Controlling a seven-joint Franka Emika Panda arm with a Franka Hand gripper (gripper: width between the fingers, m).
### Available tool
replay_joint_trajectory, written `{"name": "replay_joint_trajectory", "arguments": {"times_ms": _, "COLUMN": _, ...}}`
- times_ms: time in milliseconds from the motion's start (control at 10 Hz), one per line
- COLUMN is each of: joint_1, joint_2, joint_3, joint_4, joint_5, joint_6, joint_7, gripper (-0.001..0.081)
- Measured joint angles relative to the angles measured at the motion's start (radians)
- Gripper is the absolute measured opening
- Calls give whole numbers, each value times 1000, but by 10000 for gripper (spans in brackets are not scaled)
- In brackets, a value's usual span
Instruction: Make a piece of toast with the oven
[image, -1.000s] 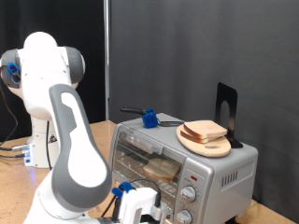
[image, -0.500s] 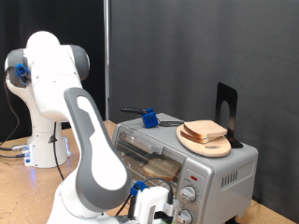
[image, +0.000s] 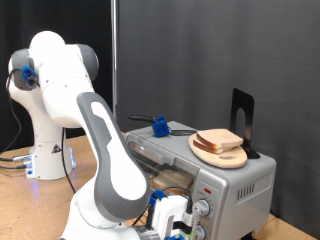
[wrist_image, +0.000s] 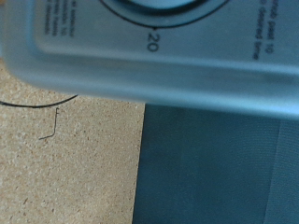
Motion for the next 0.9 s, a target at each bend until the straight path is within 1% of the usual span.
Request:
{"name": "replay_joint_trajectory", "arguments": {"times_ms": 300, "joint_1": 1, "joint_2": -18, "joint_3": 5, "joint_4": -30, "joint_5": 11, "joint_6": 21, "joint_7": 0, "gripper": 808}}
{"name": "replay_joint_trajectory", "arguments": {"times_ms": 400, "joint_1": 2, "joint_2": -19, "joint_3": 7, "joint_4": -34, "joint_5": 14, "joint_6": 29, "joint_7": -1, "gripper": 689}}
{"name": "replay_joint_trajectory", "arguments": {"times_ms": 500, "joint_1": 2, "joint_2": -19, "joint_3": 8, "joint_4": -37, "joint_5": 15, "joint_6": 36, "joint_7": -1, "gripper": 689}}
{"name": "replay_joint_trajectory", "arguments": {"times_ms": 600, "joint_1": 1, "joint_2": -19, "joint_3": 8, "joint_4": -39, "joint_5": 15, "joint_6": 41, "joint_7": -1, "gripper": 506}}
{"name": "replay_joint_trajectory", "arguments": {"times_ms": 700, "joint_1": 1, "joint_2": -19, "joint_3": 8, "joint_4": -41, "joint_5": 15, "joint_6": 44, "joint_7": -1, "gripper": 506}}
{"name": "replay_joint_trajectory", "arguments": {"times_ms": 800, "joint_1": 1, "joint_2": -23, "joint_3": 9, "joint_4": -41, "joint_5": 18, "joint_6": 36, "joint_7": -1, "gripper": 296}}
{"name": "replay_joint_trajectory", "arguments": {"times_ms": 900, "joint_1": 1, "joint_2": -28, "joint_3": 10, "joint_4": -41, "joint_5": 19, "joint_6": 29, "joint_7": -1, "gripper": 296}}
